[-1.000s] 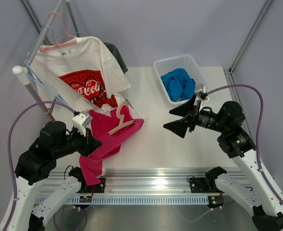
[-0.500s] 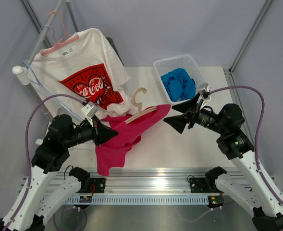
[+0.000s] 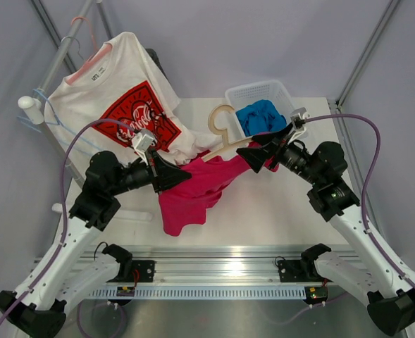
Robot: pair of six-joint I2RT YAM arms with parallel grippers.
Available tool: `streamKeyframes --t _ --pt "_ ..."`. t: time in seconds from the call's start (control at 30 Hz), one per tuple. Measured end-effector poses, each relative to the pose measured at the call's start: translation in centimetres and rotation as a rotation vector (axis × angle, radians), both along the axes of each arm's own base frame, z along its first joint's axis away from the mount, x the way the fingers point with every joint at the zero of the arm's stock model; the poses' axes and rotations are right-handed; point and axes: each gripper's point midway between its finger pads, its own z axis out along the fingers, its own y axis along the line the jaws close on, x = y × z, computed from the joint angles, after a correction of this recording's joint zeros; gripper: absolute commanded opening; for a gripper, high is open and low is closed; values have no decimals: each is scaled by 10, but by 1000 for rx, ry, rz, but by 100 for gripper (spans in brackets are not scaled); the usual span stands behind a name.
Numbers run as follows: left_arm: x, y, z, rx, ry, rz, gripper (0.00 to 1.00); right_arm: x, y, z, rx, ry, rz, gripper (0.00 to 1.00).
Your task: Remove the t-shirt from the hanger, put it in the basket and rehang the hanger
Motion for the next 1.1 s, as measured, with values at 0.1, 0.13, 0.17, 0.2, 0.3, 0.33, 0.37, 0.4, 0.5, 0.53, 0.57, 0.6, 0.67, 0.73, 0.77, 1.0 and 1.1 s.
streamKeyframes --t 0.1,0.13,0.17,0.2,0.3,0.33,0.37,0.4,0.5,0.53,0.57,0.6,0.67,0.73,0.77,1.0,1.1 --pt "6 -5 -10 10 23 -8 0 6 3 -3 -2 0 1 93" --pt "6 -6 -12 14 30 -9 0 8 4 -3 0 -4 1 93" --pt "6 -6 -15 16 35 -9 0 8 4 -2 2 -8 2 93" --pt "6 -6 -16 17 37 -10 0 8 4 -1 4 -13 2 93" --pt "7 -7 -17 17 36 -9 0 6 7 3 8 -34 13 94" --pt "7 -7 -16 16 34 -10 0 4 10 3 6 -41 20 94" --pt "7 -8 -16 15 33 -11 0 2 13 3 3 -45 29 94" --pt "6 -9 -16 14 30 -15 0 1 17 3 -3 -49 34 94" --pt "2 -15 -15 14 27 -31 0 3 28 4 -31 -49 37 94" --pt "0 -17 -16 15 27 -38 0 5 30 3 -39 -46 33 94" --pt "-3 -20 -16 16 28 -47 0 8 33 1 -53 -39 22 94" --pt "-5 -23 -17 18 28 -56 0 11 36 -2 -64 -33 14 94" --pt "-9 -27 -18 21 29 -70 0 17 39 -9 -84 -17 -3 93" --pt "-10 -31 -20 28 28 -75 0 23 40 -18 -103 3 -23 84" --pt "-11 -32 -21 32 30 -77 0 25 40 -21 -111 11 -30 79" --pt "-2 -37 -26 56 15 -20 0 21 39 -24 -117 25 -47 15" --pt "-3 -38 -23 57 6 -21 20 18 33 -21 -114 13 -63 0"
